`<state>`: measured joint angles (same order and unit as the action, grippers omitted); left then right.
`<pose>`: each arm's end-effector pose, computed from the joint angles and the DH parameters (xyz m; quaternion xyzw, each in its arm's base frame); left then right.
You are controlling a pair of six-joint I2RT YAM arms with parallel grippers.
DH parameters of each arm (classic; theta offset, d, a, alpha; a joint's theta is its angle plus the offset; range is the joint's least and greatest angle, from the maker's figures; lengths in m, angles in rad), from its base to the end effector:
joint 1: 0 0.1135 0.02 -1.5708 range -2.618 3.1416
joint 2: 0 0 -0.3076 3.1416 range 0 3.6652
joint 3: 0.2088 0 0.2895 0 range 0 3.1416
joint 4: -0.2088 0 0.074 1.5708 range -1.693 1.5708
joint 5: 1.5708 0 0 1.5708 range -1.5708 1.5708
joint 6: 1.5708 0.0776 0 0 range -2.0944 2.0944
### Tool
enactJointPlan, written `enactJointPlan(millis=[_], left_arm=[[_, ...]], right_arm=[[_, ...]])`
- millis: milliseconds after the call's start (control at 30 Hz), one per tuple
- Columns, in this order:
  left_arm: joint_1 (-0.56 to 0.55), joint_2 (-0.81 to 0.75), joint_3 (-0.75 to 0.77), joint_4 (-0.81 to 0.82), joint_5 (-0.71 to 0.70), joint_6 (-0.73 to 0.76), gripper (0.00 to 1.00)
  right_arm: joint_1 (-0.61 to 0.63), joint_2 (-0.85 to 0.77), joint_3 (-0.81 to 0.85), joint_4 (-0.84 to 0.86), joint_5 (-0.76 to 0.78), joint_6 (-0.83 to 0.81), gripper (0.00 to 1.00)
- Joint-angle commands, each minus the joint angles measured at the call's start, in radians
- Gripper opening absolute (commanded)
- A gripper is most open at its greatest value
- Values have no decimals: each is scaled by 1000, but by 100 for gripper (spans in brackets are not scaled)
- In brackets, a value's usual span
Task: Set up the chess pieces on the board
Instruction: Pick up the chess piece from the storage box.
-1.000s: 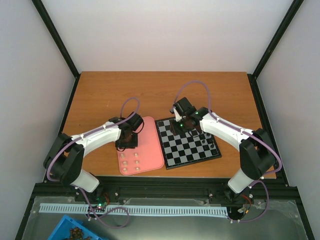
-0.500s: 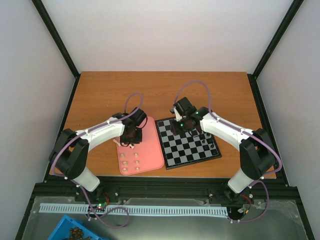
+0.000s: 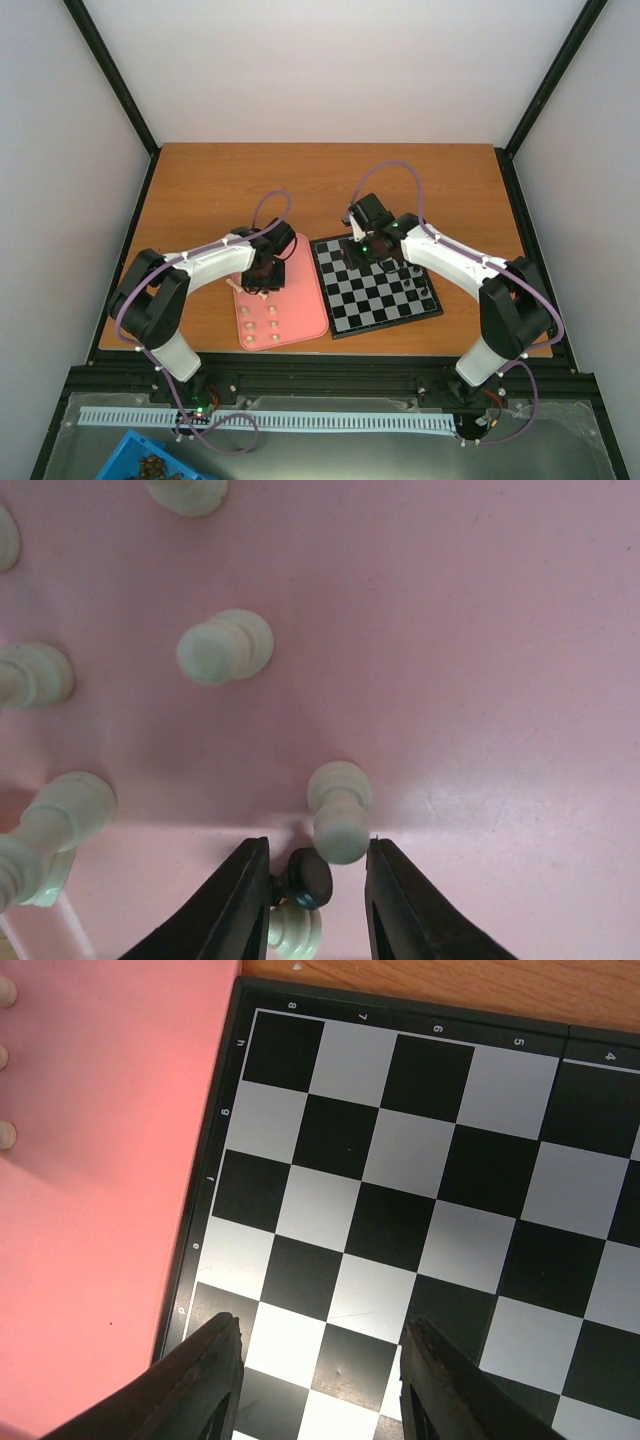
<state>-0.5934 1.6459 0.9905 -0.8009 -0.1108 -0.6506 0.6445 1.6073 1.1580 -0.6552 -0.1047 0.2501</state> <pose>0.2713 -0.1726 0.1451 -0.0317 0.9963 0.0116 0.0786 0.2992 0.2350 0.2169 -0.2022 0.9504 0.1457 0.1860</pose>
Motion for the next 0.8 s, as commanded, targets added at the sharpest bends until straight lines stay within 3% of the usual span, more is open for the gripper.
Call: enactJointPlan(millis=[0, 500, 767], left_arm=[[6, -37, -23, -9, -13, 2, 29], [6, -45, -68, 4, -43, -8, 23], [6, -52, -21, -30, -81, -3, 40]], right_arm=[[-6, 8, 3, 12, 3, -9, 44], [-5, 6, -8, 15, -1, -9, 44], [-6, 5, -6, 12, -1, -9, 44]])
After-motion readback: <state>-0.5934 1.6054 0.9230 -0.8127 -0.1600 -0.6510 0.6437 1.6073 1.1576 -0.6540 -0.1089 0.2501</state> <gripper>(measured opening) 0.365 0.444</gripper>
